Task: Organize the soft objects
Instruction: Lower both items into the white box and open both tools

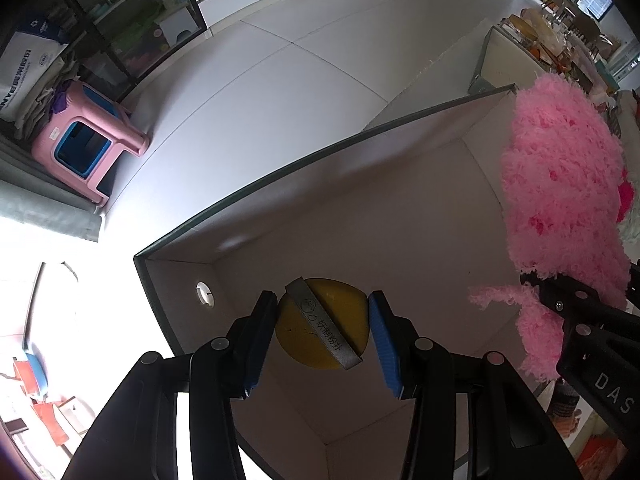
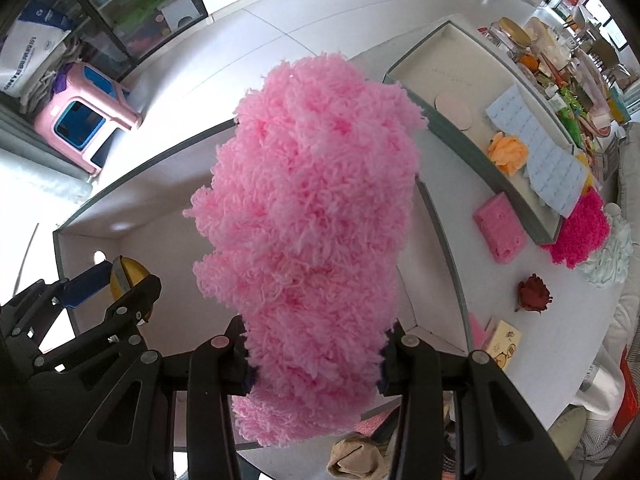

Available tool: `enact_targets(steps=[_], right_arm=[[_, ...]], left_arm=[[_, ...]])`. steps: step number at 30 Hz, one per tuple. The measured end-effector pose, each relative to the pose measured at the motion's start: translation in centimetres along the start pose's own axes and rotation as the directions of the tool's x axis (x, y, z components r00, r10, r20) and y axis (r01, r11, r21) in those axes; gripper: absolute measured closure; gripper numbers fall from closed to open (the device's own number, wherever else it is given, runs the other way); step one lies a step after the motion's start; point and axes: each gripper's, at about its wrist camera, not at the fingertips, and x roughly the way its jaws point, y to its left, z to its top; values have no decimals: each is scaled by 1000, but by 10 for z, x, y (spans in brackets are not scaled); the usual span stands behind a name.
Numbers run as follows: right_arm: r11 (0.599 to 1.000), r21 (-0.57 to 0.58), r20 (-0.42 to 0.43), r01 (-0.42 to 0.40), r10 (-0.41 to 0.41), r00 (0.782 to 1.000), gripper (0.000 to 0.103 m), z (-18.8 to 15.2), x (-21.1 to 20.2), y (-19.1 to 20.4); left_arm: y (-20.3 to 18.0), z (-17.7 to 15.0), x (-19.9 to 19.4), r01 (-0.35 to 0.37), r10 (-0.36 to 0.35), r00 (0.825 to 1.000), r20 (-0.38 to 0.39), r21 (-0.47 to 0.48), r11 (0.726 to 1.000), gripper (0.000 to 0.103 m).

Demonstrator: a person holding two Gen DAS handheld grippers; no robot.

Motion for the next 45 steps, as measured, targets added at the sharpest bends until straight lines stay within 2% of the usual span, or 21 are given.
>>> enact_targets(steps=[12,26,27,29,30,31,32,34,36,38,45], right_arm=[[999,-30,-15,40,-41,999,57,-2,3,1],[997,-51,-17,61,-62,998,57,-2,4,3],[997,-53,-17,63,-64,998,57,-2,4,3],[996,-57,-19,61,-63,998,48,-2,4,3],[996,-60,-21,59,-60,998,43,-2,4,3],[997,-60,-25,46,-47,999,31,-1,4,3],[997,-60,-26,38,-40,999,24,-1,5,3],[997,-54,-16,59,-60,998,21,-1,3,0],[998,-36,1,50,-50,999,15,-1,1,-5],[999,-8,13,37,-37,999,0,-1,-1,-12],[999,30,61,-27,25,998,0,-9,-17,-23]], left_arm=[[4,-1,9,-6,6,1000,-28,3,1000,54],[5,-1,9,-14,15,1000,-25,19,1000,54],[4,-1,9,-15,16,1000,-25,21,1000,52],[4,-2,10,-14,14,1000,-27,26,1000,39],[4,-2,10,-32,33,999,-24,24,999,29],[6,-2,10,-49,49,999,-19,20,999,17],[8,-2,11,-54,55,998,-21,13,998,13],[13,-1,12,-34,34,999,-25,3,999,6],[13,0,12,-22,22,1000,-22,6,1000,1],[11,0,9,-33,33,999,-18,15,999,1],[-2,-3,-1,-14,15,1000,-12,65,998,1]])
